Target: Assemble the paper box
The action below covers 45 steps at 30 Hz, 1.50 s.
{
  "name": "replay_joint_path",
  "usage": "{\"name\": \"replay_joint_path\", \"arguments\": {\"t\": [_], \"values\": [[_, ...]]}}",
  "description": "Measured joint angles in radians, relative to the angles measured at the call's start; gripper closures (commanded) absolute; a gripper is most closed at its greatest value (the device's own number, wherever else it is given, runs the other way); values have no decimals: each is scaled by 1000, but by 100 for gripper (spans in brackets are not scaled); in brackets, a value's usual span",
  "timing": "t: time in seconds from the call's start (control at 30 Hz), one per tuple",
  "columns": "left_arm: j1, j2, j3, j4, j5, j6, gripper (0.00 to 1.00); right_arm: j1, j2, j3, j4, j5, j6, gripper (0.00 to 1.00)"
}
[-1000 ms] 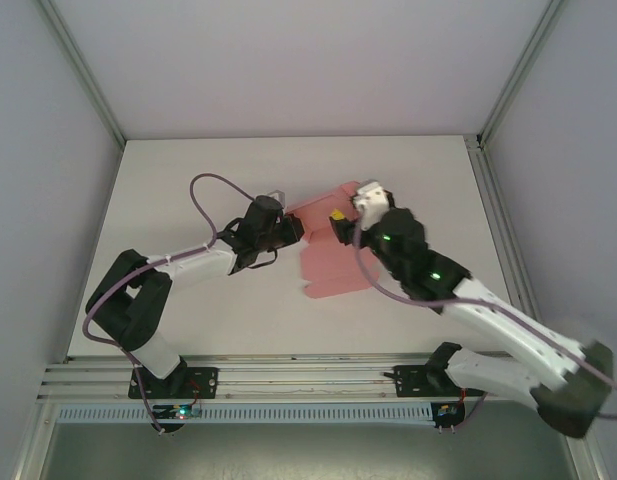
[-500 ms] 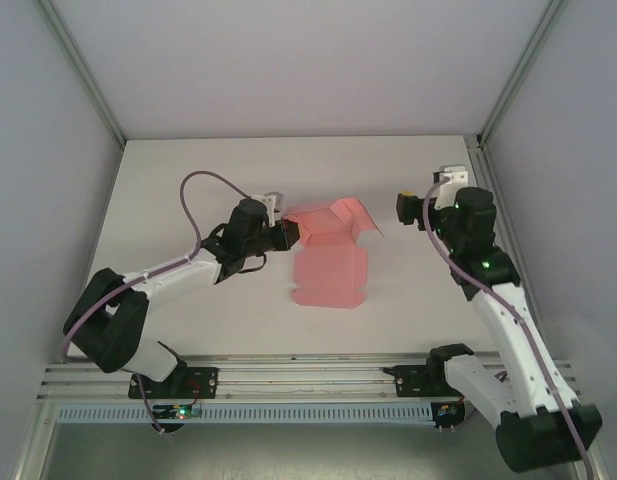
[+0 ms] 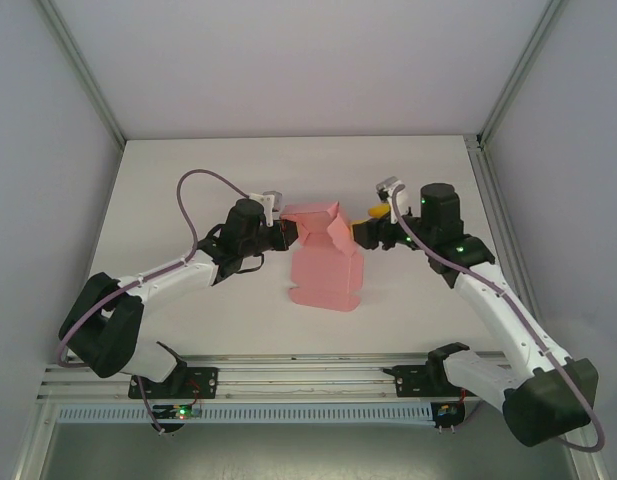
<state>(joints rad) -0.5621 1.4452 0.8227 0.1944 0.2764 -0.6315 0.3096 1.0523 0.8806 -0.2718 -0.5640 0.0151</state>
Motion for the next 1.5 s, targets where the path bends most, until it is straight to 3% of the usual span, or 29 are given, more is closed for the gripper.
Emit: {"name": "replay_joint_path", "arguments": {"t": [0.27,0.57,0.8,0.9,1.1,1.3,1.5], "values": [[7,0,0,-39,-27,4,100,133,67,2,16,82,-18,41],[13,1,7,-91,-73,4,100,225,87,28,13,287,-23,48],[13,11,29,-100,-79,4,100,232,79,28,6,221,-23,50],[13,13,31,-101,-74,8,100,227,77,28,-1,188,-24,56],[13,13,31,-98,-51,24,100,210,76,32,-18,186,-27,48],[13,13,31,-98,-40,23,100,258,83,40,-17,346,-53,49],[13,13,31,-98,-37,23,100,310,98,40,3,520,-85,66]]}}
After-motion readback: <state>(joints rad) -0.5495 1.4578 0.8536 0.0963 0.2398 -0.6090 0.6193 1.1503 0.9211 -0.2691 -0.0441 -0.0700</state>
